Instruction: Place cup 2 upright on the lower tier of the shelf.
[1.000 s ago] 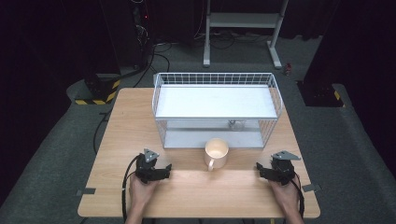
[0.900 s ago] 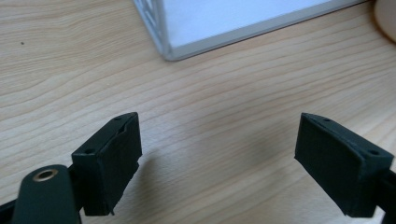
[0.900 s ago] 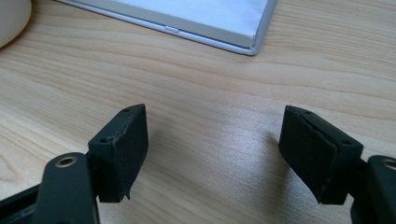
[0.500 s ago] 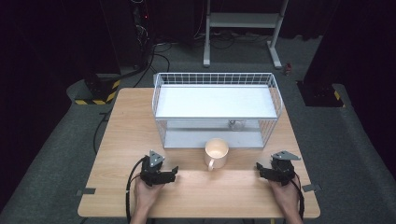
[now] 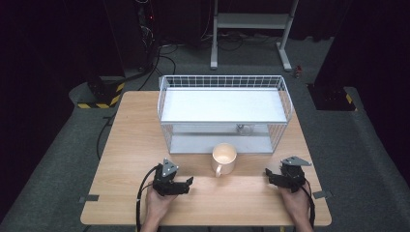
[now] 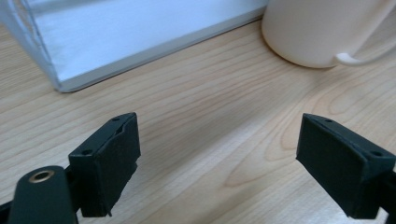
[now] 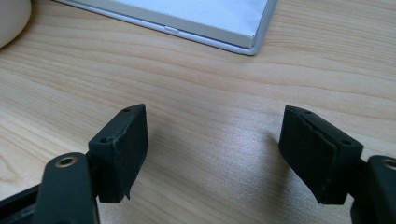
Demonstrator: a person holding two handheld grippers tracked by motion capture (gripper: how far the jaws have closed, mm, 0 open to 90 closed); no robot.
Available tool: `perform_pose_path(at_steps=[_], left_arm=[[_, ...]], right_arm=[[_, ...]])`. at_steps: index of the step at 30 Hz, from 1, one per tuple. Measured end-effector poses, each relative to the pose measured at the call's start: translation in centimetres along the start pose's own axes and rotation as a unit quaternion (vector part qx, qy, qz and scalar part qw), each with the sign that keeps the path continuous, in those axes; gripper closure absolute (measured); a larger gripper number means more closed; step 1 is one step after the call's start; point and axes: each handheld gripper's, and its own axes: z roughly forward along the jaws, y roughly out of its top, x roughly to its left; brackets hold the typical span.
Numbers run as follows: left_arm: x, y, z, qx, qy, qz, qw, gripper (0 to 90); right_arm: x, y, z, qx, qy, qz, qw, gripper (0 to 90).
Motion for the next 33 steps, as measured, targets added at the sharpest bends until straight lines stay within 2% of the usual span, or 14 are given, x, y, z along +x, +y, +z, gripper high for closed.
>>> perform_pose_path(at_steps=[12,15,21,24,33], left_arm=[[-1.9,0.2,-0.3,-0.009,-0.022,0.015,0.9996,13.6],[-2.4,0.4,-0.3,-0.01,-0.027,0.027,0.9992,13.5],[-3.7,0.7,0.3,-0.007,-0.034,0.041,0.9985,11.7],[-4.1,1.0,0.5,-0.003,-0.041,0.04,0.9984,11.3],[-5.4,2.2,1.4,-0.01,-0.041,0.051,0.9978,7.7]], right_arm=[[0.0,0.0,0.0,0.0,0.0,0.0,1.0,24.2],[0.0,0.0,0.0,-0.001,-0.001,0.0,1.0,24.2],[0.0,0.0,0.0,-0.001,-0.001,0.0,1.0,24.2],[0.0,0.0,0.0,-0.001,-0.002,0.001,1.0,24.2],[-0.1,0.0,0.0,-0.002,-0.003,-0.001,1.0,24.3]])
